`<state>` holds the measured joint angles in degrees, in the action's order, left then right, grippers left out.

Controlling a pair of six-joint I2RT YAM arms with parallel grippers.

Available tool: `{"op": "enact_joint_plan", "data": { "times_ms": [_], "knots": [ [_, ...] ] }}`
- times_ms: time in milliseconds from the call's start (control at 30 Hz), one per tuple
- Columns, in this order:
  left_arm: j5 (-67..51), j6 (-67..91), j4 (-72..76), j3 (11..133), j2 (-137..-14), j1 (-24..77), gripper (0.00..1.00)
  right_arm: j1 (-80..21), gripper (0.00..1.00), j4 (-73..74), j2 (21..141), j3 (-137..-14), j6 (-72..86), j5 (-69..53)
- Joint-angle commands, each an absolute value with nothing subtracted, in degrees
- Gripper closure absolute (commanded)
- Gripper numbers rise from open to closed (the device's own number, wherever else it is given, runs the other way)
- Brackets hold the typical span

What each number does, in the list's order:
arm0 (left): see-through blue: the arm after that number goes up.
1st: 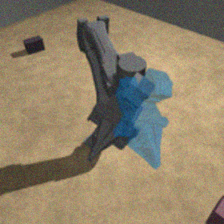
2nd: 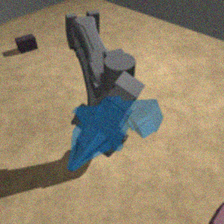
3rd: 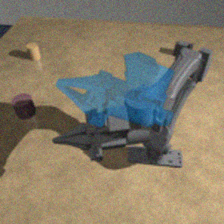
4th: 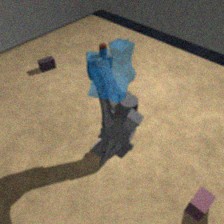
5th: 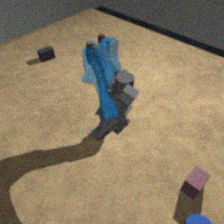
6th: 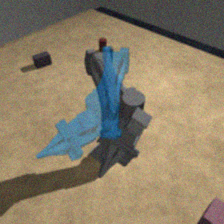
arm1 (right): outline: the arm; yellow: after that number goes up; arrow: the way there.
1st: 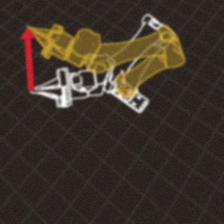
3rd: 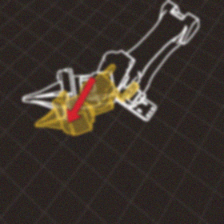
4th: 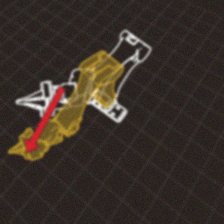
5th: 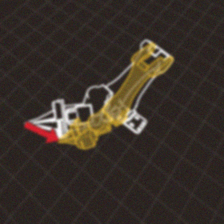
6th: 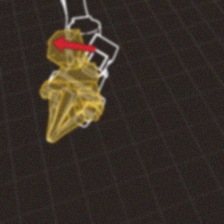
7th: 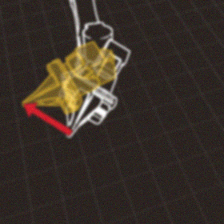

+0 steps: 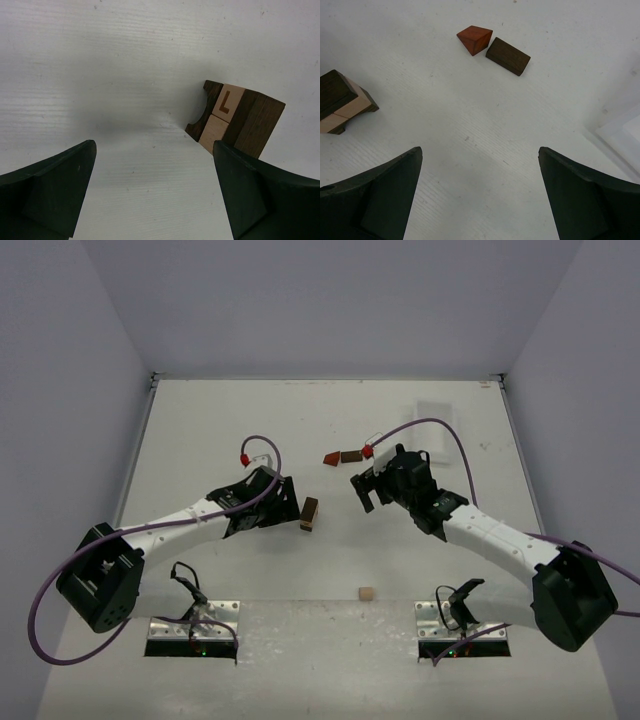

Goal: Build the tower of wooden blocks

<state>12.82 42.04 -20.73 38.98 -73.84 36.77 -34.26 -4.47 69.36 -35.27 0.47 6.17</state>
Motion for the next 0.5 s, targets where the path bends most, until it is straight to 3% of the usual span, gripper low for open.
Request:
{"op": "enact_joint_plan", "data": {
  "times_ms": [0,467],
  "knots": [
    [15.7,42.4,-20.7,39.4,-72.8,37.4,0.00,-34.4,0.01,-6.7,68.3,-35.9,0.7,5.8],
    [21.7,44.2,-28.3,44.9,-63.5,37.4,0.00,-34.3,0.01,-5.5,63.7,-33.9,3.9,10.2]
  ]
}}
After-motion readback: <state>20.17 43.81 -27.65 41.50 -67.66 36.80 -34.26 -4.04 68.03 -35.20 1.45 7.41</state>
